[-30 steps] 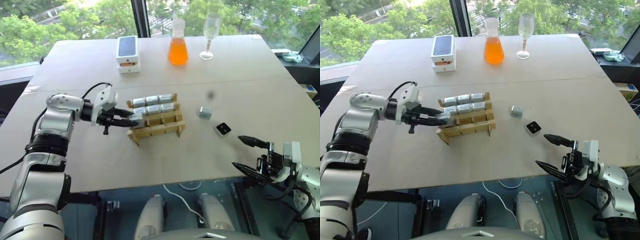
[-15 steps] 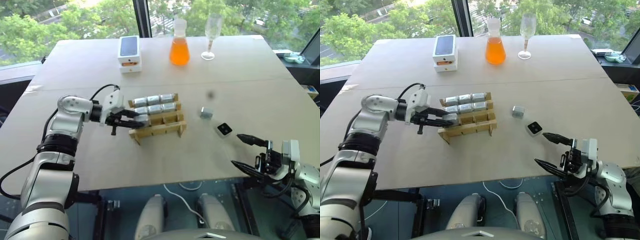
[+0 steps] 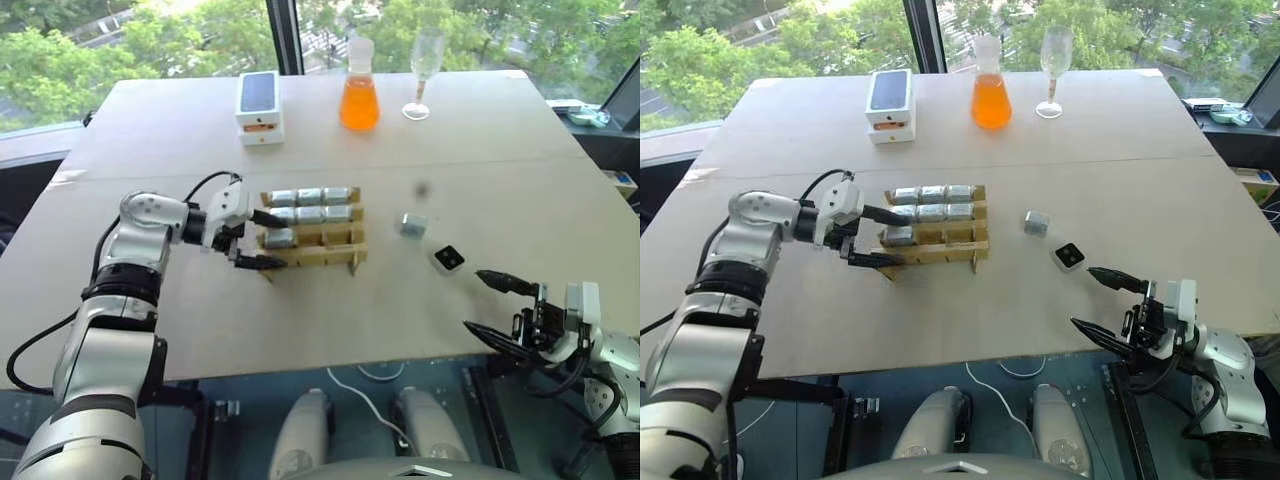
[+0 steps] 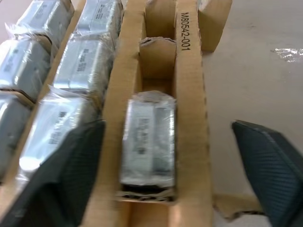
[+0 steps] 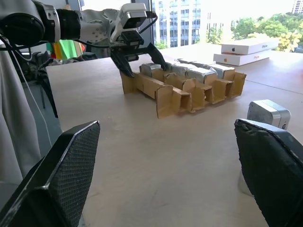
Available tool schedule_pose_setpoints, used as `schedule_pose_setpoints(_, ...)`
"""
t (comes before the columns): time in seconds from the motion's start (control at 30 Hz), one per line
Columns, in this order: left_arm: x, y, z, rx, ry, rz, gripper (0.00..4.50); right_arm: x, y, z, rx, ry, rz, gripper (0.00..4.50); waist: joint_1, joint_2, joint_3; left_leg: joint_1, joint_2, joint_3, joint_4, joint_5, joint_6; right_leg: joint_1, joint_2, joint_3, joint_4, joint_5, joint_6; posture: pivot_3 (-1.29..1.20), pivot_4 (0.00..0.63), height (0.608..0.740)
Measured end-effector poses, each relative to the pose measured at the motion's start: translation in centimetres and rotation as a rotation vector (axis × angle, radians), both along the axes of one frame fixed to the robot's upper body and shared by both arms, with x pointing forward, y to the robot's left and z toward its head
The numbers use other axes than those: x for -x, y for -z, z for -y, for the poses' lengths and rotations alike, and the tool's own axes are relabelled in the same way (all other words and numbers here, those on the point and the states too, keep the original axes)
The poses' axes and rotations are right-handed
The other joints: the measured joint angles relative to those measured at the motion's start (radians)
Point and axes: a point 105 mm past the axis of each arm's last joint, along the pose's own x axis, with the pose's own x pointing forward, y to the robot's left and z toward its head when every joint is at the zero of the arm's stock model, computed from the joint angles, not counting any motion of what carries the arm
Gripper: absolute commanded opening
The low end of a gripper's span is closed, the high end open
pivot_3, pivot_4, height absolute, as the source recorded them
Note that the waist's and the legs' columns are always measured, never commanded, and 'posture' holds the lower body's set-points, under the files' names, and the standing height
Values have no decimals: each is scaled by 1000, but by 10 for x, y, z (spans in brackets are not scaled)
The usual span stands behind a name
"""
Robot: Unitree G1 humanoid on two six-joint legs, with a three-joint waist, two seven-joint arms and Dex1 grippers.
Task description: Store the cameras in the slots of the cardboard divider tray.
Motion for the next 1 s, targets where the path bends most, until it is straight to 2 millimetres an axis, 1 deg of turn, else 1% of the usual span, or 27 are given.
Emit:
schedule_pose_setpoints(0.1,8,-8,-1,43,-3,3,4455,-7,1,0,19,49,-19,4500,-4,0,0,0,1,0,0,0,0,-1,-1,1,0,1,-1,0,150,740)
schedule_pose_setpoints(0.17,20,-17,0,73,10,11,4455,-16,3,1,44,130,-43,4500,-9,0,0,0,2,2,-1,0,0,-2,-1,2,0,1,-1,0,150,740)
schedule_pose_setpoints(0.2,29,-25,-1,93,2,21,4455,-25,4,-2,72,186,-60,4500,-5,0,0,-1,2,0,-2,0,0,-2,-1,1,0,1,-1,0,150,740)
schedule_pose_setpoints(0.23,35,-25,0,97,6,14,4455,-28,3,-3,77,215,-61,4500,-7,0,0,0,3,1,-2,0,0,-3,-1,2,0,1,-2,0,150,740)
schedule_pose_setpoints(0.27,45,-25,2,111,2,3,4455,-35,5,-7,104,272,-78,4500,-9,0,0,0,3,2,-3,0,0,-3,-2,2,0,0,-2,0,150,740)
schedule_pose_setpoints(0.33,66,-23,14,137,16,-25,4455,-48,16,-16,182,396,-136,4500,-5,0,0,0,3,3,-4,0,0,-3,-3,2,0,0,-2,0,150,740)
schedule_pose_setpoints(0.4,74,-26,16,151,-9,-28,4455,-54,20,-23,226,456,-171,4500,3,0,0,-1,3,1,-4,0,0,-3,-3,1,-1,0,-2,0,150,740)
schedule_pose_setpoints(0.5,82,-37,17,178,-56,-6,4455,-58,20,-29,229,506,-204,4500,9,0,0,-1,3,1,-4,0,0,-2,-3,1,-3,0,-2,0,150,740)
schedule_pose_setpoints(0.57,87,-41,18,175,-79,14,4455,-62,23,-30,229,556,-240,4500,9,0,0,0,2,2,-4,0,0,-2,-3,1,-5,-2,-5,0,150,740)
schedule_pose_setpoints(0.7,92,-42,20,185,-102,15,4455,-69,31,-29,238,613,-296,4500,8,0,0,-1,2,2,-4,0,0,-2,-3,1,-6,-1,-4,0,150,740)
schedule_pose_setpoints(0.73,92,-43,20,184,-105,21,4455,-71,30,-29,237,622,-301,4500,8,0,0,-1,2,2,-4,0,0,-2,-3,1,-7,0,-2,0,150,740)
schedule_pose_setpoints(0.87,91,-44,21,186,-111,30,4455,-75,29,-28,234,631,-310,4500,7,0,0,-1,2,2,-6,0,0,-2,-2,1,-8,0,-2,0,150,740)
schedule_pose_setpoints(0.97,91,-44,21,189,-112,32,4500,-76,28,-27,226,627,-312,3716,5,0,0,-1,2,2,-8,0,0,-2,-2,1,-10,1,-1,0,150,740)
schedule_pose_setpoints(1.0,91,-44,21,189,-112,32,4500,-76,28,-26,224,629,-312,3173,5,0,0,-1,2,2,-9,0,0,-2,-2,1,-11,1,-1,0,150,740)
